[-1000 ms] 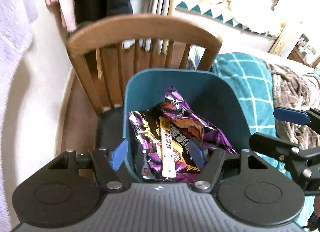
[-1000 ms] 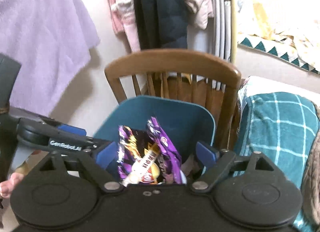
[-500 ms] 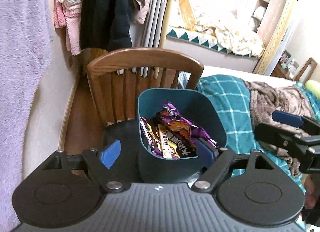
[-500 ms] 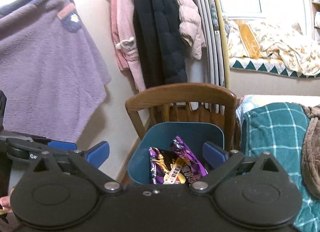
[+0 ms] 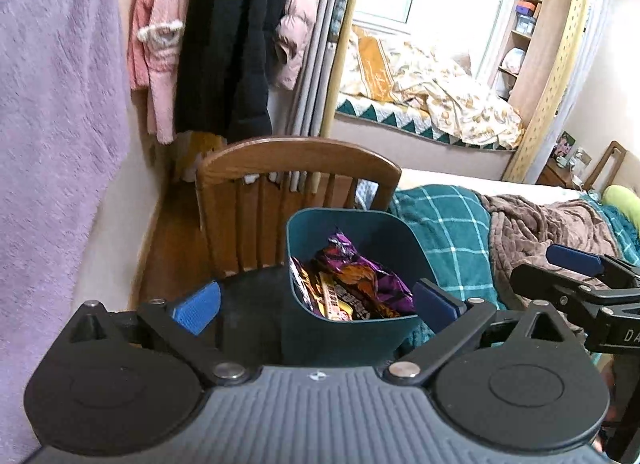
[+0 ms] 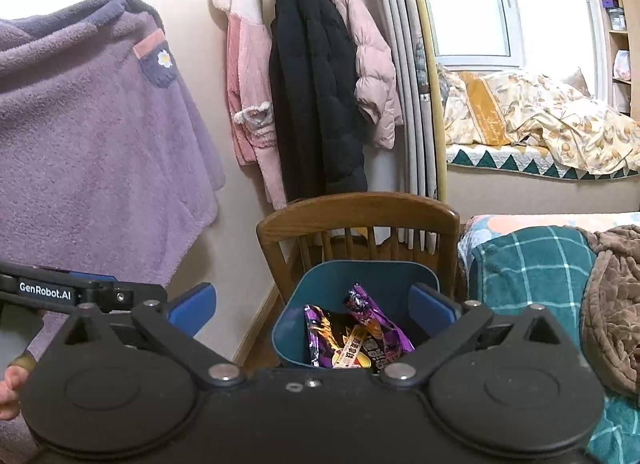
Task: Collect trash
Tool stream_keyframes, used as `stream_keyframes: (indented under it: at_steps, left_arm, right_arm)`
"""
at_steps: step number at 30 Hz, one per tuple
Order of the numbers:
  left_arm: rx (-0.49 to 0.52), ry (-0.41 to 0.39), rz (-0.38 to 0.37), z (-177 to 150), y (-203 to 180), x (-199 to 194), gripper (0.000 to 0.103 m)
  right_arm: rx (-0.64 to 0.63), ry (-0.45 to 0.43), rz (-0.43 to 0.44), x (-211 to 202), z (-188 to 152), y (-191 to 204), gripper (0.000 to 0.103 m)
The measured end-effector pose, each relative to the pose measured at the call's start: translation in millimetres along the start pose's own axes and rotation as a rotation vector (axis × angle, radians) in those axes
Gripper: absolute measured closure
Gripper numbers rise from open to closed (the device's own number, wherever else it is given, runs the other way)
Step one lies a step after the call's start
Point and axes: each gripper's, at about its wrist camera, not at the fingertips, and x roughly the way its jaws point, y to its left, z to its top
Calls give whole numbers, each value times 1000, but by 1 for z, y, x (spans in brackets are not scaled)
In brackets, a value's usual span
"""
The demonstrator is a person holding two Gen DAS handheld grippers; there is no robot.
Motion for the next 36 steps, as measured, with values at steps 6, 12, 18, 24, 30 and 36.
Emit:
stream_keyframes:
  at_steps: [6,12,18,24,30,36]
  left_arm:
    - [32,-50,8,-1,-6,-18,0]
    - [60,-76,10,-4,-11,-30,0]
    - [71,-89,10,-7,-10,-37,0]
    - [58,-99,3,-8,-4,-45,0]
    - [48,-95,-12,-9,2,-48,0]
    - [51,-99,-15,-12,4,-50,0]
  right_arm:
    - [0,-27,3,-12,-1,4,0]
    - [19,-44,13,-20,-2,7,0]
    - [10,-68,17,-25,-2,16,0]
    - [6,-64,25,-21,-4,26,0]
    - [-6,-61,32,-20,-5,34,0]
    - [-4,-71,22,-21,-7,38,0]
